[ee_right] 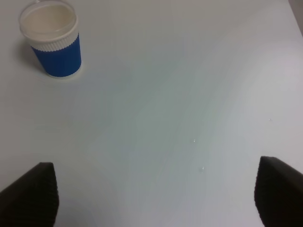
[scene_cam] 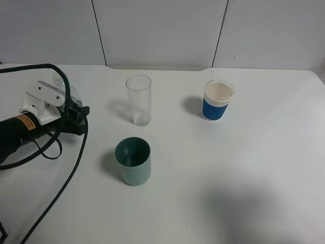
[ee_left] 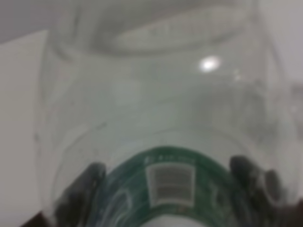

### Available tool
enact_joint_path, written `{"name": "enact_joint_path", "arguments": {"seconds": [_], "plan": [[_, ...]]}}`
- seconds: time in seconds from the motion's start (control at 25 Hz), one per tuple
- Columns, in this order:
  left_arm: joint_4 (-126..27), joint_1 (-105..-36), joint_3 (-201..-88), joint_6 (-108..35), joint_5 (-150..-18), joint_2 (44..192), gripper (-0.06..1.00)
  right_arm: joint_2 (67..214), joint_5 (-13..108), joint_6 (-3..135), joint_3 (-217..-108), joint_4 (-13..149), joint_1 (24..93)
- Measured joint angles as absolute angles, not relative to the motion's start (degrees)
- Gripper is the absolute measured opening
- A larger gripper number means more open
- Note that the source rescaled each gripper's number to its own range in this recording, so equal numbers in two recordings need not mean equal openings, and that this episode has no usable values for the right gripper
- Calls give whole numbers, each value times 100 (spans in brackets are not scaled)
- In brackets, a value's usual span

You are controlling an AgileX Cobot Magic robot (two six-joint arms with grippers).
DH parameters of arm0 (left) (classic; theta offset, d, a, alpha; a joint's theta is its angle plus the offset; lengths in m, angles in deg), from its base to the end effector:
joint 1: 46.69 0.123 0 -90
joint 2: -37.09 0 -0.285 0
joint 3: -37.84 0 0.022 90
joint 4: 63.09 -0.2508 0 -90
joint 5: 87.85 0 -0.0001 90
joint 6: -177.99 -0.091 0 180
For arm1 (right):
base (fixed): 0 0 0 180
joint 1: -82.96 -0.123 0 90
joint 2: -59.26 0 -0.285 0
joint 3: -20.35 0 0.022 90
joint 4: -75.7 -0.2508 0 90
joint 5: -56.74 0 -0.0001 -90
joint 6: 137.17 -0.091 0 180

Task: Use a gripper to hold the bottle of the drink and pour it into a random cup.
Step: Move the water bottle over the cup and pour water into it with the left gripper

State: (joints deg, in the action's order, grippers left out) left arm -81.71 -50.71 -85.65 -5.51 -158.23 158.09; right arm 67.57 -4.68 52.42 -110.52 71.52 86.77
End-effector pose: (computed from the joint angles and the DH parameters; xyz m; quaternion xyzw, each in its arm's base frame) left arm 0.2596 -0.0457 0.0906 0.1860 0.7834 -0.0930 0.5857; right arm -0.0025 0.0060 0.2739 -0.0446 0.8593 -0.0231 0.5090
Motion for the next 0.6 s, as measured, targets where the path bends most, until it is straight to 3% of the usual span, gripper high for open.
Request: {"name": "enact_joint_path", "arguments": {"seconds": [0.6], "plan": [[-8206,-5071,-8565,-551,-15933,15875,2,6757,-468,5242,-11052,7152,8677]]}}
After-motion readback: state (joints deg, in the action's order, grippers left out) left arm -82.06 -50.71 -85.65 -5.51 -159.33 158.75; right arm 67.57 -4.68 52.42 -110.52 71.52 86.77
